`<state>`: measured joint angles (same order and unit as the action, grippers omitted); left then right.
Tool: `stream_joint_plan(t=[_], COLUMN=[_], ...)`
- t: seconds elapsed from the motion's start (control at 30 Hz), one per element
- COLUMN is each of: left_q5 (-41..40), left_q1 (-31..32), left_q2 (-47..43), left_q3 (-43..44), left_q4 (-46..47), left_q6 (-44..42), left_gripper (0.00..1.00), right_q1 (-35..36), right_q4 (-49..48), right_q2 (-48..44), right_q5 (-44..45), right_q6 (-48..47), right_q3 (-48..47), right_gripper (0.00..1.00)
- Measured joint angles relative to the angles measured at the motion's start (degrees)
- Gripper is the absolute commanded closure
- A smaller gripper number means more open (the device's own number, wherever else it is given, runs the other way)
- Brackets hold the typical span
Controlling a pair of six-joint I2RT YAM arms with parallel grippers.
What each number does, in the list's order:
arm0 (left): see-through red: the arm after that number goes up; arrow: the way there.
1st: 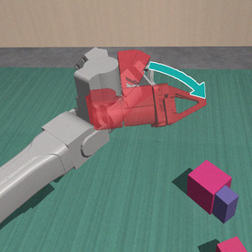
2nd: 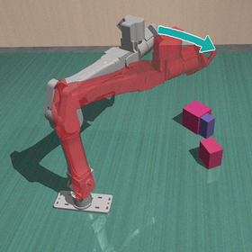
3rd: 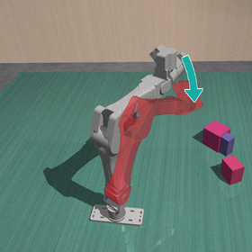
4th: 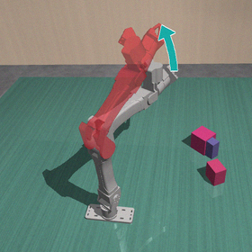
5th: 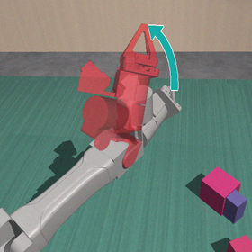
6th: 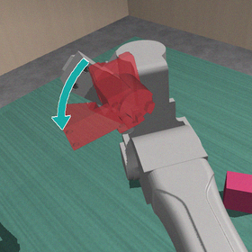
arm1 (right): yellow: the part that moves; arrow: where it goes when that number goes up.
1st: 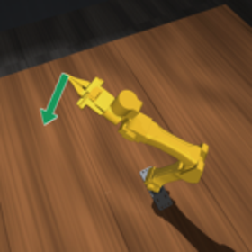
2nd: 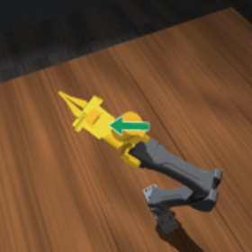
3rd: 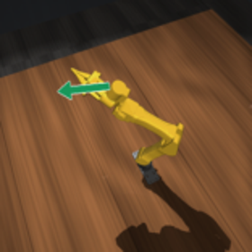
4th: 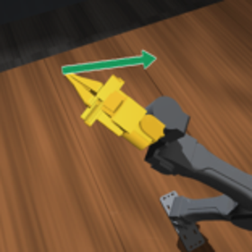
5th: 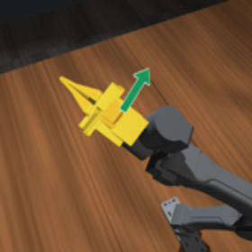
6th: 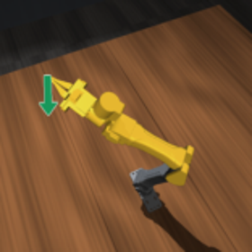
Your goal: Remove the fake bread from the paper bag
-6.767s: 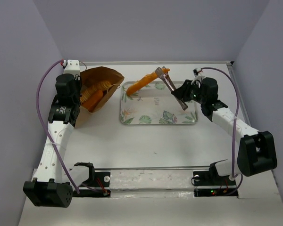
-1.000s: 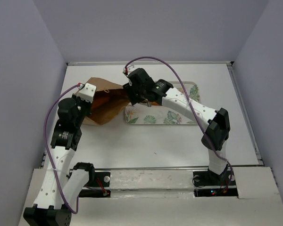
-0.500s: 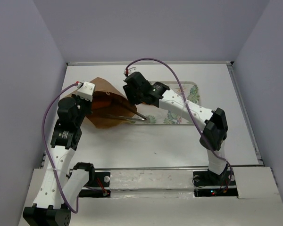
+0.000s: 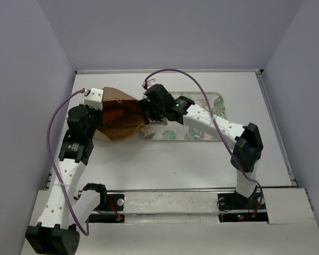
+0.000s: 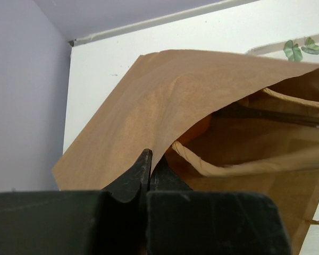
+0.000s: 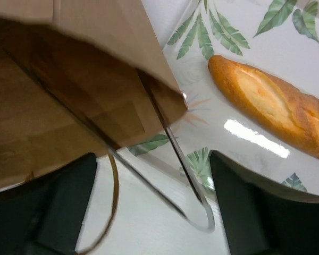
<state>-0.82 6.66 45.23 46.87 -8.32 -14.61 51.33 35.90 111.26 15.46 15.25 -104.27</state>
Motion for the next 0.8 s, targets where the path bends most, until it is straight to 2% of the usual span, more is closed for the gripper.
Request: stream_joint_plan(t=[0.07,0.17,0.27,0.3,0.47,0.57,0.7,0.8], left_q5=[-1.0,-2.4,-2.8,-2.8,-1.1,2.3,8.0,12.3], left_q1=[0.0,0.0,-0.4,-0.4,-3.2,-7.0,-13.1,-17.7], left_q2=[1.4,4.0,7.7,8.7,16.1,21.4,26.6,28.4], left_q3=[1.0,3.7,8.7,10.3,21.1,28.5,35.8,37.3], left_q4=[-0.3,-1.2,-4.0,-4.7,-11.0,-15.0,-19.5,-20.4], left_q6=[1.2,3.6,6.8,7.4,11.9,15.6,20.3,22.9], left_gripper=[1.0,1.0,1.0,1.0,1.0,1.0,1.0,1.0], right_q1=[-0.7,-8.3,-20.9,-29.3,-51.9,-55.1,-53.7,-53.0], right_q4=[-0.9,-2.9,-6.1,-7.5,-9.8,-8.7,-8.8,-8.8], right_q2=[-3.5,-10.9,-15.4,-16.9,-17.5,-16.7,-15.6,-15.3], right_q5=[-0.8,-5.1,-8.2,-10.0,-14.3,-12.2,-8.2,-6.8], right_q6=[0.3,2.6,4.4,5.3,9.7,10.2,9.3,9.4], right_q3=[3.1,7.3,9.8,11.3,18.3,20.8,21.8,22.0], right_gripper=[0.0,0.0,0.0,0.0,0.0,0.0,0.0,0.0])
